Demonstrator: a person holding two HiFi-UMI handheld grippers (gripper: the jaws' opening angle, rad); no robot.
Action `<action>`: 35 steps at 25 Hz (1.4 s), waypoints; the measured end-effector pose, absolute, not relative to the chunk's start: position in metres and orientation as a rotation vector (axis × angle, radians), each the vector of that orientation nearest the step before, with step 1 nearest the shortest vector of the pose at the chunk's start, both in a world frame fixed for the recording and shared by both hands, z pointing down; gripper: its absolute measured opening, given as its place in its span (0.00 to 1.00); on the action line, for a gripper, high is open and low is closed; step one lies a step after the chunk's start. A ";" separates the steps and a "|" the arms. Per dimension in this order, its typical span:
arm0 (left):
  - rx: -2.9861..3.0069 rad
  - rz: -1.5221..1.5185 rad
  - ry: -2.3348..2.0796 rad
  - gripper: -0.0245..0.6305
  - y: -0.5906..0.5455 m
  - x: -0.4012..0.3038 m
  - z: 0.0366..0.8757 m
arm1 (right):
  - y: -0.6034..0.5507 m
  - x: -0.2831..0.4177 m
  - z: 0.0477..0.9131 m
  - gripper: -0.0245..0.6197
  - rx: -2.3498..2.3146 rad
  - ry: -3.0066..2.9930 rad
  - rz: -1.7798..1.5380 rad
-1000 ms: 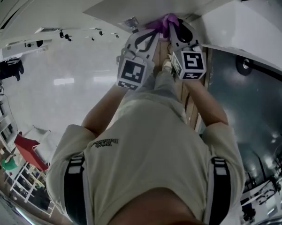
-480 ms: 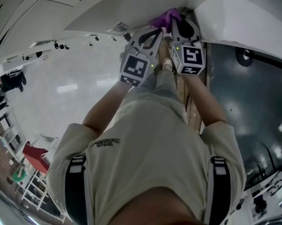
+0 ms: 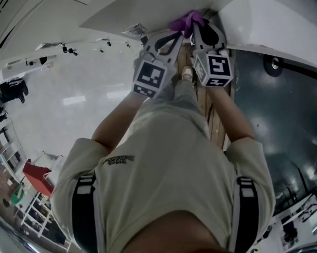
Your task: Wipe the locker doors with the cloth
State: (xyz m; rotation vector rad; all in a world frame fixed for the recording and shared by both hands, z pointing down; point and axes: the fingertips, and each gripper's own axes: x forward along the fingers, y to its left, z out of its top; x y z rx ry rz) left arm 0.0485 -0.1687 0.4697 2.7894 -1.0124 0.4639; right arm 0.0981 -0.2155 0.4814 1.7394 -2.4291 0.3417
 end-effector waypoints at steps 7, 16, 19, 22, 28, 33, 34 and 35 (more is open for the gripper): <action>2.821 0.406 -1.051 0.04 -0.167 0.044 0.438 | -0.205 0.088 0.438 0.11 1.712 -2.513 0.273; 2.885 0.294 -1.136 0.04 -0.155 0.031 0.368 | -0.182 0.076 0.358 0.11 1.654 -2.656 0.120; 2.913 0.244 -1.177 0.04 -0.153 0.022 0.342 | -0.176 0.070 0.330 0.11 1.632 -2.703 0.035; 2.934 0.197 -1.216 0.04 -0.150 0.016 0.319 | -0.171 0.066 0.305 0.11 1.605 -2.749 -0.039; 2.948 0.104 -1.270 0.04 -0.140 0.011 0.277 | -0.156 0.070 0.262 0.11 1.562 -2.817 -0.128; 2.960 0.069 -1.303 0.04 -0.129 0.004 0.256 | -0.144 0.071 0.238 0.11 1.533 -2.854 -0.198; 2.962 0.066 -1.308 0.04 -0.128 0.003 0.253 | -0.141 0.071 0.234 0.11 1.525 -2.862 -0.211; 2.964 0.063 -1.313 0.04 -0.126 0.003 0.251 | -0.139 0.070 0.231 0.11 1.516 -2.869 -0.223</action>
